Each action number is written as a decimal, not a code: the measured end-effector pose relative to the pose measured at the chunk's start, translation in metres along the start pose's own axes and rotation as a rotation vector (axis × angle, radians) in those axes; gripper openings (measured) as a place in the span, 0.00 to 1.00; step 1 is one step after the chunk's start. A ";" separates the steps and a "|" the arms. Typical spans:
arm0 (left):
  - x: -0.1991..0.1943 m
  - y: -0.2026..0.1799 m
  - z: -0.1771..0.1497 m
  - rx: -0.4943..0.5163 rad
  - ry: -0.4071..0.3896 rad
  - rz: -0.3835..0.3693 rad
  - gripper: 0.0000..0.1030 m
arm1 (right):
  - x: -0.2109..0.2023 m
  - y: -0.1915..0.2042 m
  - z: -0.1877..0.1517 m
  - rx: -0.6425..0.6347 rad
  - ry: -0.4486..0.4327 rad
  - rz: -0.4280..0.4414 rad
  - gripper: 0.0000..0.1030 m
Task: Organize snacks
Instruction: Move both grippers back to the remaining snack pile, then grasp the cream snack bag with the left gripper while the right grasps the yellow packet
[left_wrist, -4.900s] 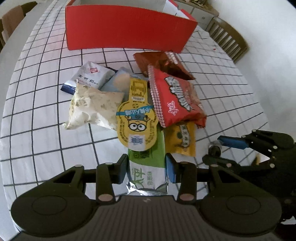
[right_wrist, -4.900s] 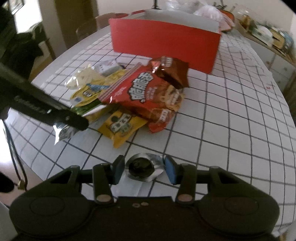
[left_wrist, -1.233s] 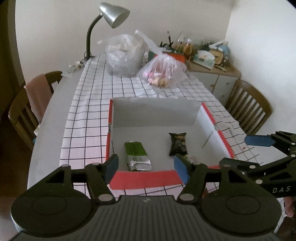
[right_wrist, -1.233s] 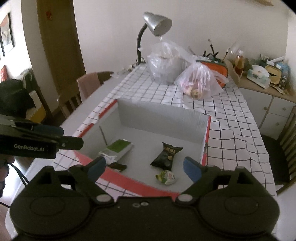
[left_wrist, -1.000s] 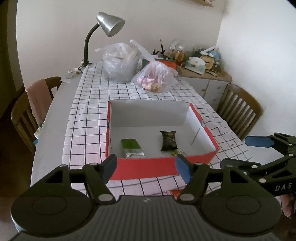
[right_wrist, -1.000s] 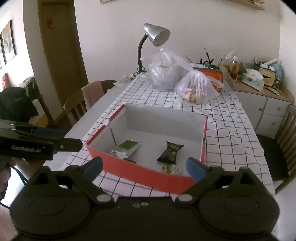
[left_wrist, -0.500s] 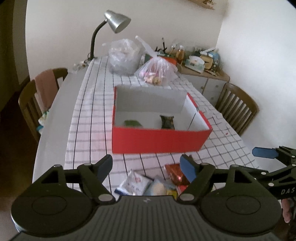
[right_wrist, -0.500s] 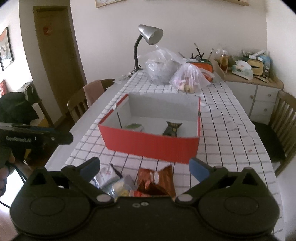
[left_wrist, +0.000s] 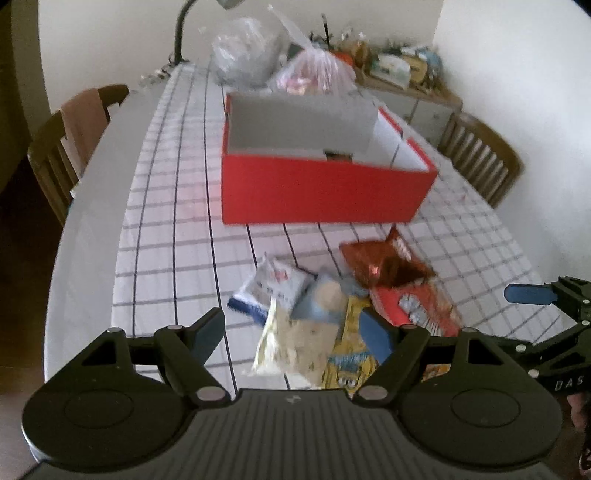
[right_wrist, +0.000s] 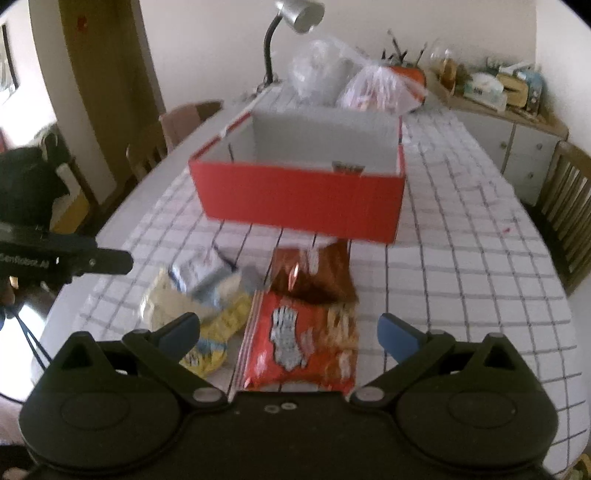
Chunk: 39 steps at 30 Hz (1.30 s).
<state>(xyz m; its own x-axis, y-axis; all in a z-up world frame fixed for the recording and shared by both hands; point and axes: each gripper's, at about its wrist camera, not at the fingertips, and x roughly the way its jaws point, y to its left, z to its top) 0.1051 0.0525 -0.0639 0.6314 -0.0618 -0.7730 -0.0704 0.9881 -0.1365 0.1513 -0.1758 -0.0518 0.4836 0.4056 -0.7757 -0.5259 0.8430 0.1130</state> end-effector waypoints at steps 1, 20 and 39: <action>0.004 -0.001 -0.004 0.007 0.015 0.003 0.77 | 0.003 0.001 -0.004 -0.002 0.017 0.001 1.00; 0.066 -0.014 -0.012 0.151 0.191 0.035 0.77 | 0.046 0.025 -0.045 -0.124 0.164 0.023 0.83; 0.074 -0.002 -0.006 0.079 0.222 0.004 0.41 | 0.052 0.017 -0.044 -0.080 0.196 0.079 0.56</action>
<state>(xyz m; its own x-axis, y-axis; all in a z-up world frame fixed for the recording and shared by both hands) 0.1472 0.0452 -0.1250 0.4453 -0.0791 -0.8919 -0.0062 0.9958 -0.0914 0.1367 -0.1562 -0.1173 0.2976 0.3859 -0.8732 -0.6144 0.7775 0.1342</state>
